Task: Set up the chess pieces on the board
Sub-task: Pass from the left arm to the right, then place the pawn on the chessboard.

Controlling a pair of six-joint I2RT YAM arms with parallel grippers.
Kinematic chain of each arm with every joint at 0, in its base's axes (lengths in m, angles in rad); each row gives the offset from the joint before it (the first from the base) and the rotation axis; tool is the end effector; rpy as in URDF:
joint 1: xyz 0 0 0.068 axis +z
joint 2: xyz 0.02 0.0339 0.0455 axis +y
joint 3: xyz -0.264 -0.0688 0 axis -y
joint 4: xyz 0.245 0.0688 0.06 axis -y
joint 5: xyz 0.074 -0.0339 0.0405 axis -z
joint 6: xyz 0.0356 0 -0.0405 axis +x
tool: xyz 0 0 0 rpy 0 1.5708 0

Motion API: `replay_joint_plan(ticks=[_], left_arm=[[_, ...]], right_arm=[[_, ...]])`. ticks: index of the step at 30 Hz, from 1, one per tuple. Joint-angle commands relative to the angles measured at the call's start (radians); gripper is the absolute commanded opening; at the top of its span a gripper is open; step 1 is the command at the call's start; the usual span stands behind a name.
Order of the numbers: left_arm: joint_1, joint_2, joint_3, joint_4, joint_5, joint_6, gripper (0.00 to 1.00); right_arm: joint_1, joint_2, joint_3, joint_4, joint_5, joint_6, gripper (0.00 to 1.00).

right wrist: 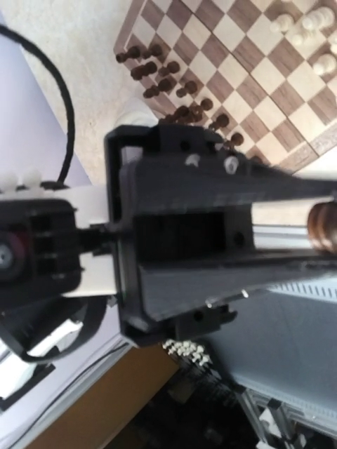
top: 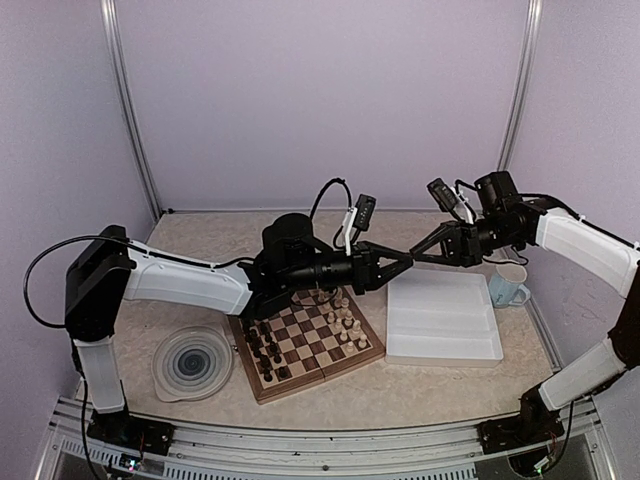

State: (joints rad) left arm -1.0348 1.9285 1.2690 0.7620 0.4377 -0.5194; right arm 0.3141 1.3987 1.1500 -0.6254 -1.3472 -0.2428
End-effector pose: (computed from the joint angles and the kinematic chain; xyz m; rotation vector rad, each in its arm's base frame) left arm 0.2161 -0.3933 0.2690 0.8104 1.4857 -1.5374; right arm 0.2552 0.1194 0.3086 -1.1097 1.7677 1.6249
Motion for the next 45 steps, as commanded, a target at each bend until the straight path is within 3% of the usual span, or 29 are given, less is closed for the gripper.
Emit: replay_joint_plan(ticks=[1,6,13,22,28,33,44,45], left_arm=[[-0.003,0.022,0.044,-0.093,-0.075,0.010,0.30],[0.000,-0.087,-0.042,-0.202,-0.231,0.114,0.44],[0.007,-0.394,-0.293,-0.358,-0.447,0.261,0.51],[0.101,-0.825,-0.533,-0.593,-0.906,0.222,0.57],[0.221,-1.062,-0.637,-0.673,-0.921,0.149,0.60],[0.257,-1.190,-0.699,-0.686,-0.935,0.128,0.63],[0.265,-1.194,-0.700,-0.711,-0.914,0.119,0.63],[0.265,-1.194,-0.700,-0.711,-0.912,0.119,0.63]], right_arm=[[0.020,0.016,0.079,-0.043,0.074,-0.052,0.00],[0.057,0.054,0.190,-0.119,0.270,-0.143,0.00],[0.226,0.155,0.307,-0.183,0.586,-0.233,0.00],[0.492,0.392,0.483,-0.246,0.970,-0.318,0.00],[0.628,0.604,0.618,-0.298,1.119,-0.341,0.00],[0.703,0.777,0.800,-0.378,1.217,-0.339,0.00],[0.788,0.901,0.847,-0.372,1.332,-0.353,0.00],[0.789,0.903,0.846,-0.370,1.334,-0.351,0.04]])
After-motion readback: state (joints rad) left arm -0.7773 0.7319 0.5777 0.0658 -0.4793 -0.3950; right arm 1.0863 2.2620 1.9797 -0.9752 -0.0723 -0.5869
